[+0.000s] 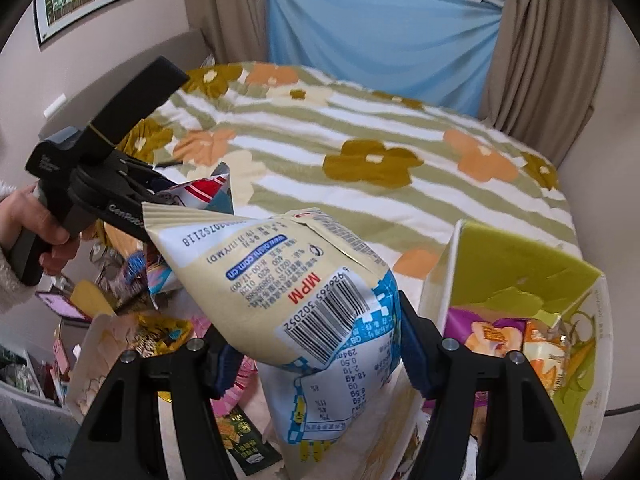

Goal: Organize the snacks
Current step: 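Carry both bags over the yellow box and open both tools to drop them, then move both tools back over the remaining snack packets, then grasp the gold Pillows packet with the left tool while the right tool grasps the green cracker packet, then lower both packets into the yellow box and open both tools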

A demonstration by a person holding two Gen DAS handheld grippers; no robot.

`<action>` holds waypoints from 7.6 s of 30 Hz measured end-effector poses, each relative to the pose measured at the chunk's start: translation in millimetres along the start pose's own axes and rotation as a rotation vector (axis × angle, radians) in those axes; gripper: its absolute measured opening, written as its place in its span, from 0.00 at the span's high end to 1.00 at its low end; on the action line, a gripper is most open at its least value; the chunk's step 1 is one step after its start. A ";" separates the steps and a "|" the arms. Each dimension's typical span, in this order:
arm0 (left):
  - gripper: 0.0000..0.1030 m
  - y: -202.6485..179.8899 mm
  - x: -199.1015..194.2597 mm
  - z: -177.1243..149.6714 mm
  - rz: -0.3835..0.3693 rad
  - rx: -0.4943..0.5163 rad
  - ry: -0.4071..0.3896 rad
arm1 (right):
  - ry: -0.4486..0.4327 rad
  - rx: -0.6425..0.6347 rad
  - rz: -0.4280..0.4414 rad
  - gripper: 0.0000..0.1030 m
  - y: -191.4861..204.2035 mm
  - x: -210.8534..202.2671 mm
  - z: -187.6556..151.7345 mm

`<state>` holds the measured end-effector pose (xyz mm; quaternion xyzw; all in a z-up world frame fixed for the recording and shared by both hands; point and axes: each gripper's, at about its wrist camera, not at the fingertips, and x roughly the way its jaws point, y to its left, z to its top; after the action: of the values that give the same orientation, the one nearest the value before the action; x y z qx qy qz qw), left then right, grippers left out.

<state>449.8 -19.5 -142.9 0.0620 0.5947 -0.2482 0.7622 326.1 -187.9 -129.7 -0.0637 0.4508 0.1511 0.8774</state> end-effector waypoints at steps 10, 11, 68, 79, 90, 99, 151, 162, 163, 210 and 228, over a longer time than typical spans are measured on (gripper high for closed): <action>0.26 -84.5 -71.1 22.4 -0.101 0.118 -0.175 | -0.103 0.168 -0.139 0.40 -18.1 -83.2 -7.4; 0.25 -94.8 -73.6 25.0 -0.111 0.126 -0.182 | -0.109 0.191 -0.145 0.40 -24.4 -91.2 -9.7; 0.03 -291.8 26.6 -19.5 0.208 -0.155 -0.254 | -0.068 0.135 0.012 0.05 -252.3 -55.9 -51.9; 0.03 -287.9 -16.5 -48.7 0.236 -0.194 -0.317 | -0.122 0.143 0.032 0.05 -231.7 -106.3 -63.1; 0.03 -214.8 -84.7 -130.6 0.293 -0.338 -0.391 | -0.220 0.066 0.064 0.05 -143.3 -154.6 -62.3; 0.03 -126.3 -107.9 -189.7 0.233 -0.435 -0.351 | -0.214 0.052 0.106 0.05 -45.1 -149.0 -69.2; 0.50 13.7 77.6 -222.6 0.233 -0.491 -0.072 | 0.198 -0.228 0.222 0.07 106.0 84.9 -179.3; 0.59 5.4 71.9 -241.4 0.230 -0.411 -0.056 | 0.167 -0.261 0.152 0.37 111.2 101.6 -151.1; 0.59 3.2 72.0 -242.2 0.228 -0.401 -0.055 | 0.167 -0.259 0.146 0.40 111.8 101.7 -150.2; 0.59 -252.8 -48.1 -95.4 -0.007 0.024 -0.363 | -0.165 0.347 -0.113 0.60 -65.9 -162.1 -141.1; 0.00 -381.9 65.0 -18.7 0.073 0.003 -0.288 | -0.150 0.427 -0.100 0.60 -216.4 -178.2 -185.5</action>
<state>271.8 -364.0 -132.6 0.0484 0.4763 -0.2276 0.8479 155.1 -475.7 -99.2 0.1126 0.4022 0.0132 0.9085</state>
